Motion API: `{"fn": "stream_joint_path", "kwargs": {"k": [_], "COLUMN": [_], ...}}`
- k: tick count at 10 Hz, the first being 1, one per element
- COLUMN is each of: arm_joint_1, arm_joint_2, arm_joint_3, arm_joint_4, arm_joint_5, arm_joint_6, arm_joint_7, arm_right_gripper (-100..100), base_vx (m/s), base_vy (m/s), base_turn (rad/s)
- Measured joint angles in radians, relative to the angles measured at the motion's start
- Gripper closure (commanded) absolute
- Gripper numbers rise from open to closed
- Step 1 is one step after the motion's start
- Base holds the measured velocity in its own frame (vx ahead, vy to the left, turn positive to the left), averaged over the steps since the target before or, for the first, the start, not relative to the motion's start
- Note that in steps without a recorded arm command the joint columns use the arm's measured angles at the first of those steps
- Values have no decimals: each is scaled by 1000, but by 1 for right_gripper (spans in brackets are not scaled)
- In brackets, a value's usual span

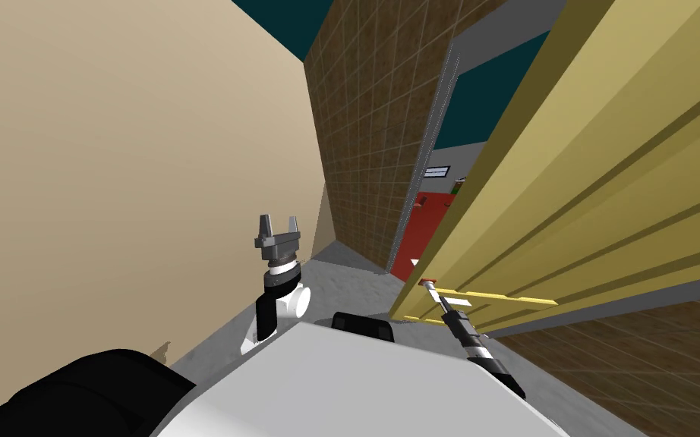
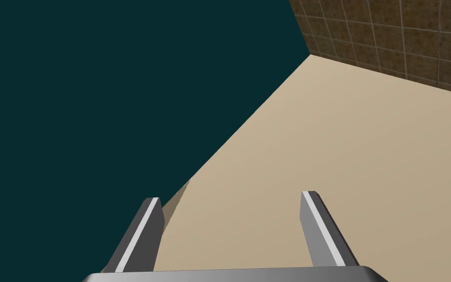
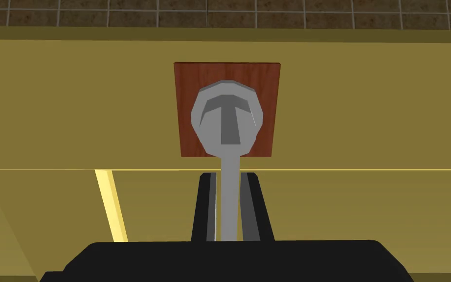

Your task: Pull the door open

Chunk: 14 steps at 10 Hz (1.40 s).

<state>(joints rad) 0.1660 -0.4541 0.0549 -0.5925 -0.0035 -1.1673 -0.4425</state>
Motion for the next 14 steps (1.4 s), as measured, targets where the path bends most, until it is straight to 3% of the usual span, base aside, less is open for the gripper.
{"fn": "stream_joint_path", "kwargs": {"k": [3,5,9,14], "arm_joint_1": [15,11,28,19], "arm_joint_2": [-8,-15,-24,-25], "arm_joint_3": [1,2,3,6], "arm_joint_4": [9,48,64,77], "arm_joint_5": [-1,-1,-3,0], "arm_joint_6": [-33,-66,-101,-111], "arm_joint_7": [-8,-14,-22,-24], "arm_right_gripper": [100,100,100,100], "base_vx": [-222,-211,-165,-192], "base_vy": [-95,-48,-66,-65], "base_turn": [193,203,116,164]}}
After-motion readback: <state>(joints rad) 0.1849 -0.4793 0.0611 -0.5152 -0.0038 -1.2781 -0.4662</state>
